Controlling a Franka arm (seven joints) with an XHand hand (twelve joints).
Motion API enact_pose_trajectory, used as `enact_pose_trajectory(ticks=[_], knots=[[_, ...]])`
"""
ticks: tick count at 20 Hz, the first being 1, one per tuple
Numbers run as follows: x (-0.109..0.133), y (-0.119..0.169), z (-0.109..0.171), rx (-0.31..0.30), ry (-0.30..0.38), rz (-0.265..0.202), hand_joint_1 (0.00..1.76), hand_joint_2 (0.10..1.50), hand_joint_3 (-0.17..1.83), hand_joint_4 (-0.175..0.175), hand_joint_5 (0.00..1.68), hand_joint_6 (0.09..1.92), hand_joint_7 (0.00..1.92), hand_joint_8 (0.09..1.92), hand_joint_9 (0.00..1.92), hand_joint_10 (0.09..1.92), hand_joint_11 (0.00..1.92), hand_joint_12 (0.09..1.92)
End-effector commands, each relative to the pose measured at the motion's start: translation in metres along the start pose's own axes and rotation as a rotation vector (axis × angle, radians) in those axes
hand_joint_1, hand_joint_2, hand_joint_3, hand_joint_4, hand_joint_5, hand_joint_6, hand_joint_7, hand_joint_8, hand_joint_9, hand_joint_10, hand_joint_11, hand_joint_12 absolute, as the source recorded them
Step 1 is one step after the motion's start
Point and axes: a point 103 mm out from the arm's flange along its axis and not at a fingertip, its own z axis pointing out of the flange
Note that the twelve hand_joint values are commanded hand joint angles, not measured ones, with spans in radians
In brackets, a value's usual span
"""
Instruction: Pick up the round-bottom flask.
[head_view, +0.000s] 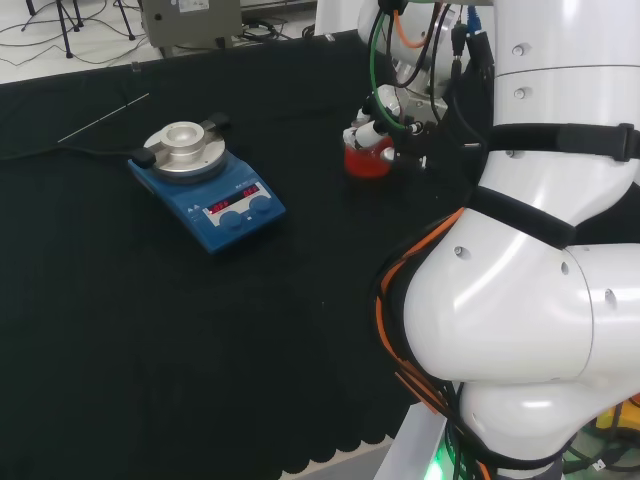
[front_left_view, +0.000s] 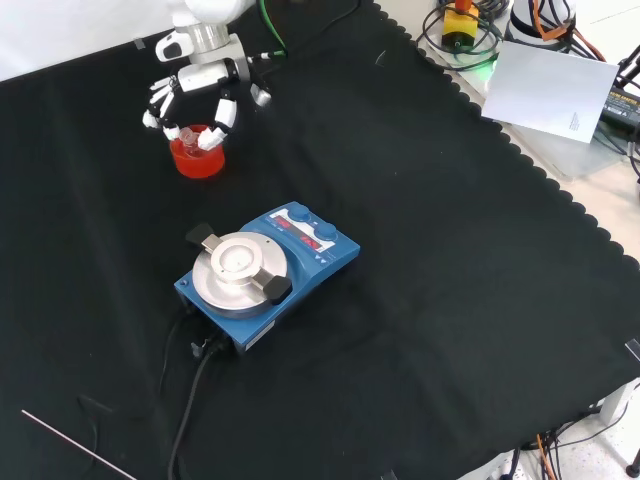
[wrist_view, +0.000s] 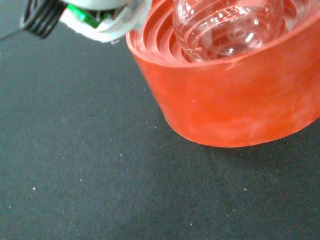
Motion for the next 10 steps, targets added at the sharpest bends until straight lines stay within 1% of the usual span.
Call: enact_pose_trajectory(ticks=[1, 3, 4, 5, 6, 7, 8, 10], knots=[[0.0007, -0.0002, -0.0015, -0.014, -0.01, 0.003, 0.89, 0.64, 0.62, -0.027, 0.83, 0.8, 0.33, 0.62, 0.48, 0.65, 0.08, 1.36], [0.0018, -0.0004, -0.0021, -0.028, -0.024, 0.011, 0.89, 0.66, 0.62, -0.022, 0.88, 0.79, 0.34, 0.62, 0.49, 0.64, 0.1, 1.35], [0.0024, -0.0015, -0.0025, -0.056, -0.034, 0.013, 0.95, 0.75, 0.51, 0.05, 0.94, 0.84, 0.35, 0.62, 0.51, 0.64, 0.11, 1.36], [0.0029, -0.0023, -0.003, -0.077, -0.04, 0.019, 0.99, 0.84, 0.39, 0.107, 0.99, 0.87, 0.37, 0.62, 0.53, 0.63, 0.13, 1.35], [0.0031, -0.0027, -0.0035, -0.091, -0.044, 0.027, 1.02, 0.89, 0.32, 0.141, 1.04, 0.87, 0.4, 0.62, 0.56, 0.63, 0.15, 1.34], [0.0032, -0.0028, -0.0042, -0.099, -0.043, 0.033, 1.04, 0.91, 0.29, 0.159, 1.08, 0.85, 0.44, 0.61, 0.6, 0.61, 0.18, 1.33], [0.0033, -0.0029, -0.0049, -0.107, -0.038, 0.036, 1.06, 0.9, 0.3, 0.168, 1.11, 0.83, 0.47, 0.59, 0.63, 0.59, 0.21, 1.32], [0.0034, -0.0028, -0.006, -0.109, -0.033, 0.039, 1.07, 0.85, 0.39, 0.174, 1.13, 0.83, 0.51, 0.56, 0.68, 0.56, 0.25, 1.31]])
